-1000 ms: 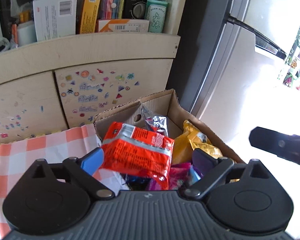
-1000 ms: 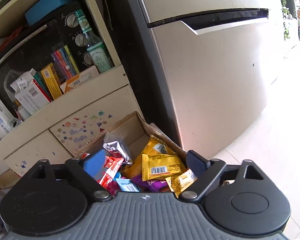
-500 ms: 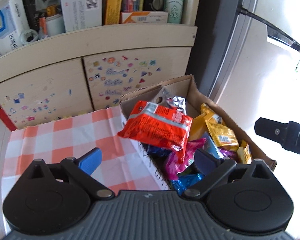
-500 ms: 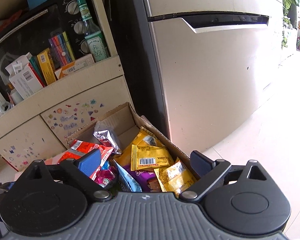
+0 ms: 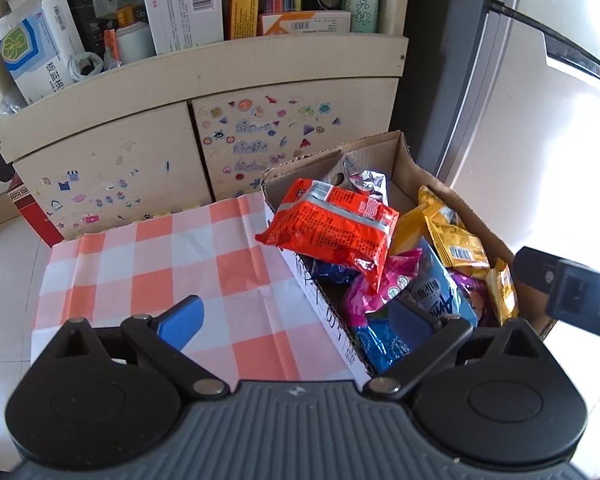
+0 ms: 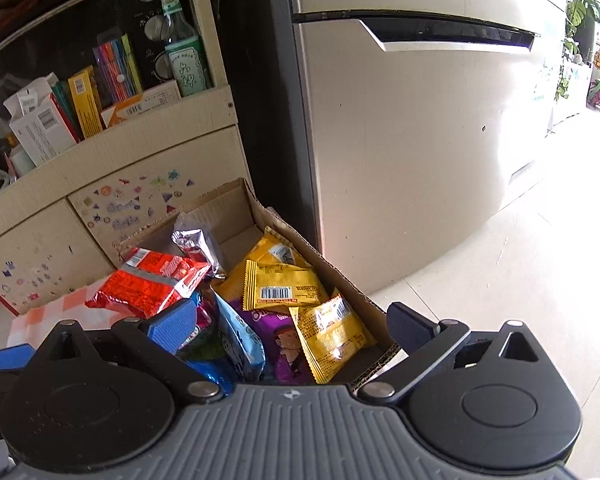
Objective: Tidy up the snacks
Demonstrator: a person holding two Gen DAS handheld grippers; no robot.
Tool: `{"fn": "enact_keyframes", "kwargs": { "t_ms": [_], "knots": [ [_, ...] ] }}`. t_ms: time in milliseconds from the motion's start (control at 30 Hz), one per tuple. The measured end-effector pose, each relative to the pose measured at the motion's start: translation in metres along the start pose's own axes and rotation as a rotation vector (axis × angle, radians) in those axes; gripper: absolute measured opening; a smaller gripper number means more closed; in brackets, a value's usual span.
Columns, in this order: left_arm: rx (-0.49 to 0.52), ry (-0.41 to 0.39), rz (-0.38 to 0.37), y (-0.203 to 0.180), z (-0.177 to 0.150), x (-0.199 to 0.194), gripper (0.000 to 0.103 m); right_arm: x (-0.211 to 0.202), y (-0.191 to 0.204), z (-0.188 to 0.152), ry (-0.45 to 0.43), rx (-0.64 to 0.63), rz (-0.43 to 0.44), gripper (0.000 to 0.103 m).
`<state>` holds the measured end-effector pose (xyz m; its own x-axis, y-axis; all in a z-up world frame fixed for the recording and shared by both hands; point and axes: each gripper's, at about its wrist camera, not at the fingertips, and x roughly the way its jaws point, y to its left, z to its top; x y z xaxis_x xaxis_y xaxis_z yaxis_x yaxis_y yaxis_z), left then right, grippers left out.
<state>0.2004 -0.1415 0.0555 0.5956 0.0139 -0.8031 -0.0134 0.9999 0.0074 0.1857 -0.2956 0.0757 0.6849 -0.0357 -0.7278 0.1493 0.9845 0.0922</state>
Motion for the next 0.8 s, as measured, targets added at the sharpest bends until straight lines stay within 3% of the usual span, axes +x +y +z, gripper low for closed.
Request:
{"fn": "enact_keyframes", "kwargs": {
  "t_ms": [800],
  "knots": [
    [0.037, 0.031, 0.077, -0.017, -0.002, -0.002, 0.099, 0.004, -0.007, -0.013, 0.092, -0.03, -0.054, 0.103]
  ]
}}
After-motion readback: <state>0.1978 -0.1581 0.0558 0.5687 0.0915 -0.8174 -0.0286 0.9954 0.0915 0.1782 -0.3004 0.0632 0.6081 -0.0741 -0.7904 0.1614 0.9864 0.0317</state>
